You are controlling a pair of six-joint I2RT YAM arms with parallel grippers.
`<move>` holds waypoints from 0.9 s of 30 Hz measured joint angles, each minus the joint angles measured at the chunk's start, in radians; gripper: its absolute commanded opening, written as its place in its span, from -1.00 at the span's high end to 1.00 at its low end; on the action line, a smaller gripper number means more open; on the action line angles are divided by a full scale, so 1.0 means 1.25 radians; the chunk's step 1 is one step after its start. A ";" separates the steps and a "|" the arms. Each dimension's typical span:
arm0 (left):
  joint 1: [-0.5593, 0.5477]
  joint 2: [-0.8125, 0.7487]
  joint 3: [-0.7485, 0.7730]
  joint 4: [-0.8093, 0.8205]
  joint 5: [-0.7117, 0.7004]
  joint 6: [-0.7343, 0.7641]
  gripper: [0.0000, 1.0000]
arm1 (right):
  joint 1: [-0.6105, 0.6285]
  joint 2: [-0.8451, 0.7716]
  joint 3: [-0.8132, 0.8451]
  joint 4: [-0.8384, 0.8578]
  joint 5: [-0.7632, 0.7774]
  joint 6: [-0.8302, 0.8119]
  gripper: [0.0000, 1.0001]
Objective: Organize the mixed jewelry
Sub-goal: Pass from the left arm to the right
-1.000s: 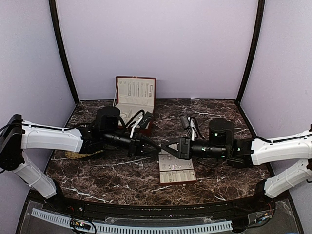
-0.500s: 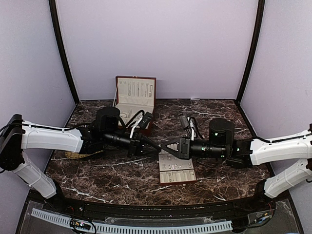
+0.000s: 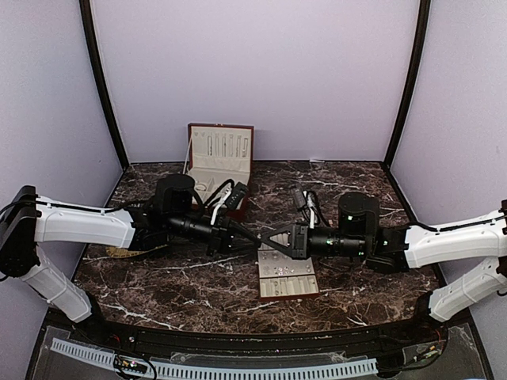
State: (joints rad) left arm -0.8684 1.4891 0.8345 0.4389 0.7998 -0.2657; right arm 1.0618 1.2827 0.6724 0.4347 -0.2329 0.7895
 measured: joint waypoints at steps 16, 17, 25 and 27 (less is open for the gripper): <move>-0.001 -0.016 -0.003 -0.031 -0.057 0.030 -0.28 | -0.025 -0.067 0.000 -0.163 0.092 -0.047 1.00; -0.001 -0.025 -0.004 -0.035 -0.067 0.031 -0.28 | -0.027 -0.075 0.000 -0.183 0.101 -0.056 1.00; 0.082 -0.067 -0.002 -0.092 -0.183 0.027 -0.28 | -0.030 -0.075 0.002 -0.405 0.215 -0.127 1.00; 0.117 -0.068 0.001 -0.115 -0.219 0.018 -0.28 | -0.030 -0.062 0.002 -0.436 0.237 -0.138 1.00</move>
State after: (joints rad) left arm -0.7227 1.4040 0.8360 0.2955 0.5262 -0.2432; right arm 1.0248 1.2053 0.6750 -0.1108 0.0628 0.6170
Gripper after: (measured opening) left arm 0.639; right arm 0.009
